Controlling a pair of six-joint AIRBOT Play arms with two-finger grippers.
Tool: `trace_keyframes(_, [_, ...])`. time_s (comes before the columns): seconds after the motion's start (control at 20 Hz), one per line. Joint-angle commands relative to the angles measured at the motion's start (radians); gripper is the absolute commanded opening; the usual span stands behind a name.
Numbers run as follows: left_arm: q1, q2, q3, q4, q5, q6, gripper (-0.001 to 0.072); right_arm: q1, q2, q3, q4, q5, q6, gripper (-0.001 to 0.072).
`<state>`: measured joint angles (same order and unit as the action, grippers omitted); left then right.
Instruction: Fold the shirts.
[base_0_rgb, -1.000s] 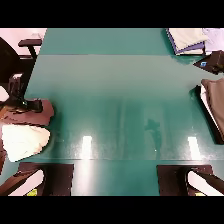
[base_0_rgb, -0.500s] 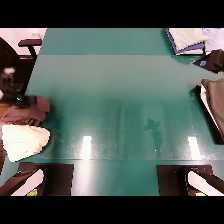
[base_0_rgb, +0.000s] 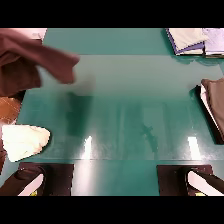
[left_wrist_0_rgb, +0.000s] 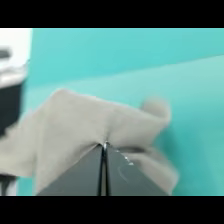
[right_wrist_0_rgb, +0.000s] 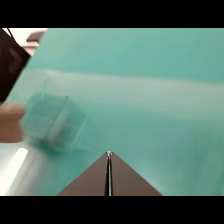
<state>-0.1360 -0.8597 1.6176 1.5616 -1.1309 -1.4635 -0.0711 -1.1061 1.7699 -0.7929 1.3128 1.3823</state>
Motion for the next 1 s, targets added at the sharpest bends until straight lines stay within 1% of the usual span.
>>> trace_keyframes(0.0, [-0.214, -0.039, 0.064, -0.002, -0.021, 0.006, 0.0024, 0.001, 0.000, 0.072, 0.009, -0.001, 0.000, 0.0021])
trace_keyframes(0.2, [-0.490, -0.257, 0.064, -0.004, -0.101, 0.006, 0.0025, 0.001, 0.000, 0.075, 0.008, 0.016, 0.000, 0.0021])
trace_keyframes(0.3, [-0.615, -0.395, 0.064, -0.046, -0.101, 0.061, 0.0028, 0.001, 0.000, 0.075, 0.008, 0.031, 0.000, 0.0021])
trace_keyframes(0.4, [-0.678, -0.511, 0.064, -0.134, -0.043, 0.103, 0.0032, 0.001, 0.000, 0.075, 0.007, 0.047, 0.000, 0.0021])
trace_keyframes(0.45, [-0.680, -0.542, 0.065, -0.175, -0.017, 0.111, 0.0234, 0.000, 0.000, 0.075, 0.006, 0.056, 0.000, 0.0021])
trace_keyframes(0.5, [-0.670, -0.555, 0.066, -0.195, 0.003, 0.109, 0.0490, -0.001, 0.000, 0.075, 0.006, 0.063, 0.000, 0.0021])
trace_keyframes(0.6, [-0.617, -0.545, 0.068, -0.196, 0.003, 0.100, 0.0496, -0.001, -0.001, 0.075, 0.005, 0.068, 0.000, 0.0021])
trace_keyframes(0.65, [-0.567, -0.534, 0.071, -0.196, -0.018, 0.092, 0.0497, -0.001, -0.001, 0.075, 0.005, 0.067, 0.000, 0.0021])
trace_keyframes(0.8, [-0.360, -0.518, 0.069, -0.204, -0.092, 0.006, 0.0497, -0.001, -0.001, 0.075, 0.005, 0.068, 0.000, 0.0021])
trace_keyframes(0.85, [-0.293, -0.518, 0.059, -0.225, -0.100, -0.006, 0.0496, -0.001, -0.001, 0.074, 0.005, 0.068, 0.000, 0.0022])
trace_keyframes(0.95, [-0.174, -0.520, -0.003, -0.322, -0.085, -0.005, 0.0496, -0.001, -0.001, 0.074, 0.005, 0.068, 0.000, 0.0021])
